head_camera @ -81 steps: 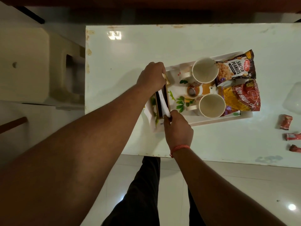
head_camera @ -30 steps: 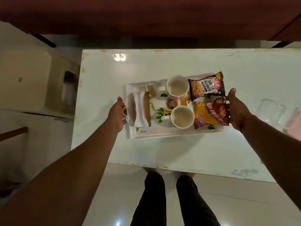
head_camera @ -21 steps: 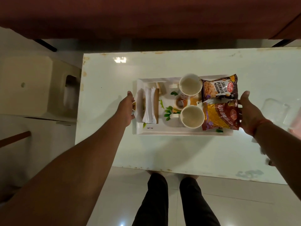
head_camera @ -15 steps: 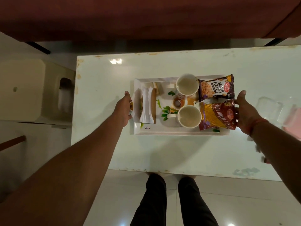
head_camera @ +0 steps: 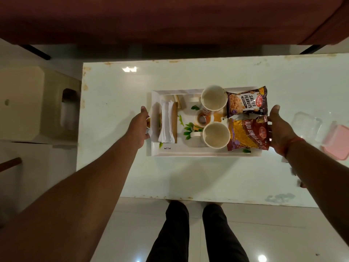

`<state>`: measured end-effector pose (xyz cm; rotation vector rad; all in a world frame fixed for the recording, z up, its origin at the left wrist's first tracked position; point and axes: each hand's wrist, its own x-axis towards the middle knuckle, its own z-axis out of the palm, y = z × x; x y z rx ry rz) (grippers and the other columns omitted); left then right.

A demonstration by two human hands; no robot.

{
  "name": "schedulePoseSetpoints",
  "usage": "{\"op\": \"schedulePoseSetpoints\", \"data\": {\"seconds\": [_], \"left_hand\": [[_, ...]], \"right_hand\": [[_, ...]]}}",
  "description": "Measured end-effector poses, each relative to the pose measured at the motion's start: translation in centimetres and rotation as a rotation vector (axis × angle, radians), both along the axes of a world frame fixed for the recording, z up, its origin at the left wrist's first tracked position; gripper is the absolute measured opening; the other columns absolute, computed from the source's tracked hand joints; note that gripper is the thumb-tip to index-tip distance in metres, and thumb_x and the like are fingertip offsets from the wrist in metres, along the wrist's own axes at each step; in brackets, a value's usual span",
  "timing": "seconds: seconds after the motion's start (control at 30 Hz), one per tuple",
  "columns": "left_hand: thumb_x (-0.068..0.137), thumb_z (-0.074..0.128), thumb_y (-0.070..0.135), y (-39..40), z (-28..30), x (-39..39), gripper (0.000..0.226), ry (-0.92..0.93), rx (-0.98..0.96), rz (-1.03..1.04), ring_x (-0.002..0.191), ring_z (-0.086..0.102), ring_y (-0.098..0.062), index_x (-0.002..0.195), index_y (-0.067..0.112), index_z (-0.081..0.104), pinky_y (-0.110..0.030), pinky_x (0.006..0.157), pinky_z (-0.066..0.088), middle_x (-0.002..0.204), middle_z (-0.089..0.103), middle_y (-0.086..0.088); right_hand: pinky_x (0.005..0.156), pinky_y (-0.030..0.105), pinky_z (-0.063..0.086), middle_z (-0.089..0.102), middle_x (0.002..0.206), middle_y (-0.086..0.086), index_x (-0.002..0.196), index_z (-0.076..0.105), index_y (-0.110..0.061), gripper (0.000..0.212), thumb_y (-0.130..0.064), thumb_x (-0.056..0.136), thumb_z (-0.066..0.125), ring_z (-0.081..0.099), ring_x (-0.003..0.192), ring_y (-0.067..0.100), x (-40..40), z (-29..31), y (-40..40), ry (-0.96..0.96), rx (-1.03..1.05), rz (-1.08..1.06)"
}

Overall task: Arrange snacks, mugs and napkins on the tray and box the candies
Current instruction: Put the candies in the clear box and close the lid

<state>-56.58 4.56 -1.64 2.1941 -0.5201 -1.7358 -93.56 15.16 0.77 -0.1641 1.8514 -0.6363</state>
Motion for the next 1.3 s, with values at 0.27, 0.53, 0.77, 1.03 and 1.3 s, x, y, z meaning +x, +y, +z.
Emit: {"op": "schedulePoseSetpoints", "data": {"seconds": [0.27, 0.53, 0.77, 1.03, 1.3], "left_hand": [[0.095, 0.040, 0.064, 0.0, 0.1, 0.0, 0.057, 0.004, 0.014, 0.013, 0.117, 0.057, -0.025, 0.127, 0.021, 0.059, -0.048, 0.104, 0.046, 0.123, 0.064, -0.002], [0.094, 0.040, 0.065, 0.2, 0.3, -0.1, 0.059, 0.009, 0.002, 0.007, 0.117, 0.057, -0.024, 0.129, 0.021, 0.059, -0.048, 0.106, 0.045, 0.124, 0.064, -0.003], [0.092, 0.040, 0.067, 0.3, 0.4, 0.0, 0.060, 0.000, -0.014, -0.018, 0.114, 0.059, -0.022, 0.124, 0.022, 0.062, -0.046, 0.105, 0.046, 0.122, 0.066, -0.003], [0.093, 0.040, 0.066, 0.3, 0.5, 0.0, 0.062, -0.005, -0.020, -0.031, 0.117, 0.058, -0.021, 0.130, 0.019, 0.058, -0.045, 0.106, 0.045, 0.124, 0.064, -0.001], [0.102, 0.023, 0.052, 0.5, 0.9, -1.0, 0.061, -0.241, -0.120, -0.240, 0.127, 0.051, -0.030, 0.138, 0.010, 0.049, -0.047, 0.111, 0.039, 0.138, 0.055, -0.010]], "right_hand": [[0.100, 0.049, 0.045, 0.067, 0.095, -0.001, 0.105, 0.061, -0.033, 0.061, -0.077, 0.089, 0.022, 0.062, 0.099, 0.024, 0.0, -0.3, 0.3, 0.010, 0.000, -0.004], [0.099, 0.049, 0.046, 0.069, 0.098, 0.000, 0.095, 0.064, -0.036, 0.061, -0.079, 0.088, 0.022, 0.064, 0.096, 0.021, 0.1, -0.5, 0.6, 0.020, 0.004, -0.015], [0.091, 0.043, 0.047, 0.067, 0.091, -0.003, 0.091, 0.062, -0.035, 0.057, -0.074, 0.092, 0.021, 0.062, 0.086, 0.016, 0.4, -0.6, 1.0, 0.029, -0.004, -0.006], [0.097, 0.046, 0.048, 0.068, 0.092, -0.002, 0.090, 0.063, -0.037, 0.057, -0.074, 0.092, 0.020, 0.063, 0.089, 0.017, 0.5, -1.0, 1.3, 0.065, -0.002, 0.025], [0.099, 0.048, 0.047, 0.062, 0.116, 0.011, 0.108, 0.057, -0.023, 0.067, -0.075, 0.087, 0.020, 0.062, 0.110, 0.028, -0.1, -1.9, 1.2, 0.269, -0.021, 0.119]]}}
